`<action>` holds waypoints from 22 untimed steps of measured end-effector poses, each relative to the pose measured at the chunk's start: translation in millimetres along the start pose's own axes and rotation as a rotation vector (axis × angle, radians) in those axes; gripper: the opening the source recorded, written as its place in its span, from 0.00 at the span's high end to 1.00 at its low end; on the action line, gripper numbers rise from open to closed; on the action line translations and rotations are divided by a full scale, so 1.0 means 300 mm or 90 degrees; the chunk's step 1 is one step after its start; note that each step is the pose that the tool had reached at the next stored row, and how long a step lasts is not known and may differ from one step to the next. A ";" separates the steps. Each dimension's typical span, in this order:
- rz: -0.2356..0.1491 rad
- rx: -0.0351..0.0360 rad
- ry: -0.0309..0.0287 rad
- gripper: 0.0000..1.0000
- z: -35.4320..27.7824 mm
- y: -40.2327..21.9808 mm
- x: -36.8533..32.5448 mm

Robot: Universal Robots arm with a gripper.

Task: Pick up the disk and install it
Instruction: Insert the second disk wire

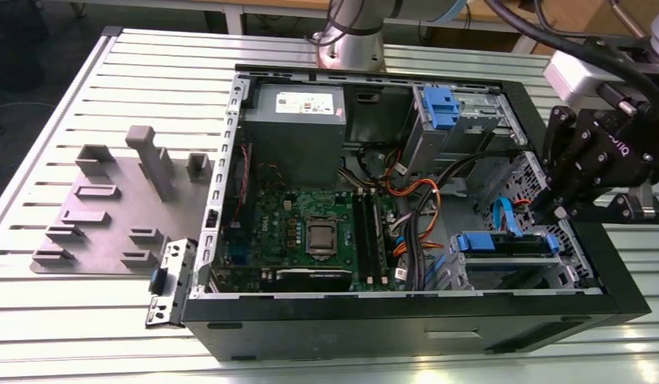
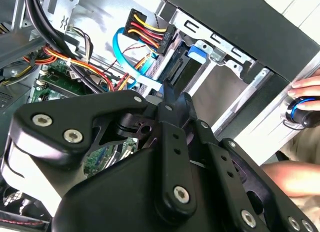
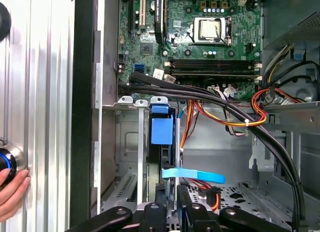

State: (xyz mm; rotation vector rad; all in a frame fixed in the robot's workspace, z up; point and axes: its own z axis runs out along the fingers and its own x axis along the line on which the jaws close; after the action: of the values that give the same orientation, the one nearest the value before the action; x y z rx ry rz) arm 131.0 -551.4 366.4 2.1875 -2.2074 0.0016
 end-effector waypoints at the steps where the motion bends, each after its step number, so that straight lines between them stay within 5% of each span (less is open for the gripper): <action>1: 0.000 0.0000 -0.0003 0.76 0.006 0.000 0.000; 11: 0.000 -0.0002 -0.0008 0.76 0.033 -0.005 -0.005; 22: 0.000 -0.0046 -0.0008 0.76 0.053 -0.031 -0.044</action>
State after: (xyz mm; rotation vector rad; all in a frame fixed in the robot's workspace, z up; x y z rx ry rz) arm 139.9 -538.6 350.1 2.1846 -2.2042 -0.0077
